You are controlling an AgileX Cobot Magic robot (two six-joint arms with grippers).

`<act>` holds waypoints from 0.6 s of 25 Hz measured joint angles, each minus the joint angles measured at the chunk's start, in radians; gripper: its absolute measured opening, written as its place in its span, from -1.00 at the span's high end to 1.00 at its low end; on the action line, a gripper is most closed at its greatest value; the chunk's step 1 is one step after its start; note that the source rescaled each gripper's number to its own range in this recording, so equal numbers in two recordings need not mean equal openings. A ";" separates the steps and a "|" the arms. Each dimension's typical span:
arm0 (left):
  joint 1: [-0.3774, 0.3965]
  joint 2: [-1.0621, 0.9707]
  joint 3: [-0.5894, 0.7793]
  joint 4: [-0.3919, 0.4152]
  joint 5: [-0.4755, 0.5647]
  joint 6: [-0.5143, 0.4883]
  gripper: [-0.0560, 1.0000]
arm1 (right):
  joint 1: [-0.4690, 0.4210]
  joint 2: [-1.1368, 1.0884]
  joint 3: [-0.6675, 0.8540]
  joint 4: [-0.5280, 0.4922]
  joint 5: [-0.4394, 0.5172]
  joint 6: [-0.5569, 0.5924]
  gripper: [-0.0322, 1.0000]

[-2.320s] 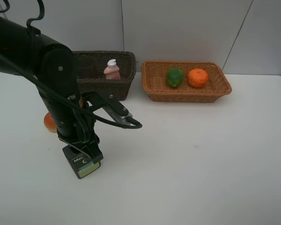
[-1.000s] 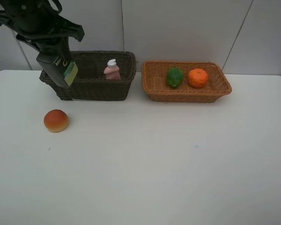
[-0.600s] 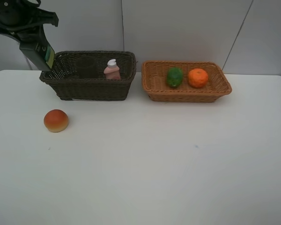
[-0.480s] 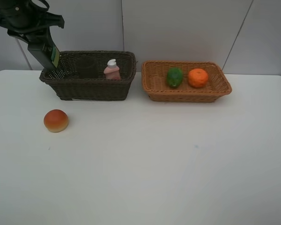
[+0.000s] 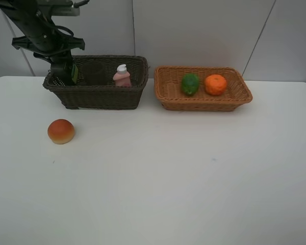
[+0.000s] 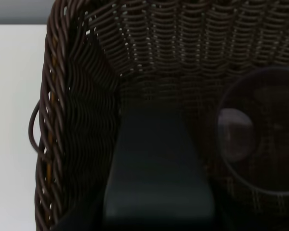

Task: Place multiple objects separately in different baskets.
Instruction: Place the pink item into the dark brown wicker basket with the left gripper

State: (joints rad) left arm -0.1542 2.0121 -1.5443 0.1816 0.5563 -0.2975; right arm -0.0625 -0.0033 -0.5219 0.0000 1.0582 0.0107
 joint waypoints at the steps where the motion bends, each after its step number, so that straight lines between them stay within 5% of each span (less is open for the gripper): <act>1: 0.001 0.006 0.000 0.000 -0.011 0.000 -0.01 | 0.000 0.000 0.000 0.000 0.000 0.000 -0.46; 12: 0.001 0.062 0.000 -0.022 -0.075 0.000 -0.01 | 0.000 0.000 0.000 0.000 0.000 0.000 -0.46; 15: 0.001 0.055 0.000 -0.043 -0.076 0.000 -0.26 | 0.000 0.000 0.000 0.000 0.000 0.000 -0.46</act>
State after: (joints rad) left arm -0.1534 2.0670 -1.5443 0.1382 0.4808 -0.2975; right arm -0.0625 -0.0033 -0.5219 0.0000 1.0582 0.0107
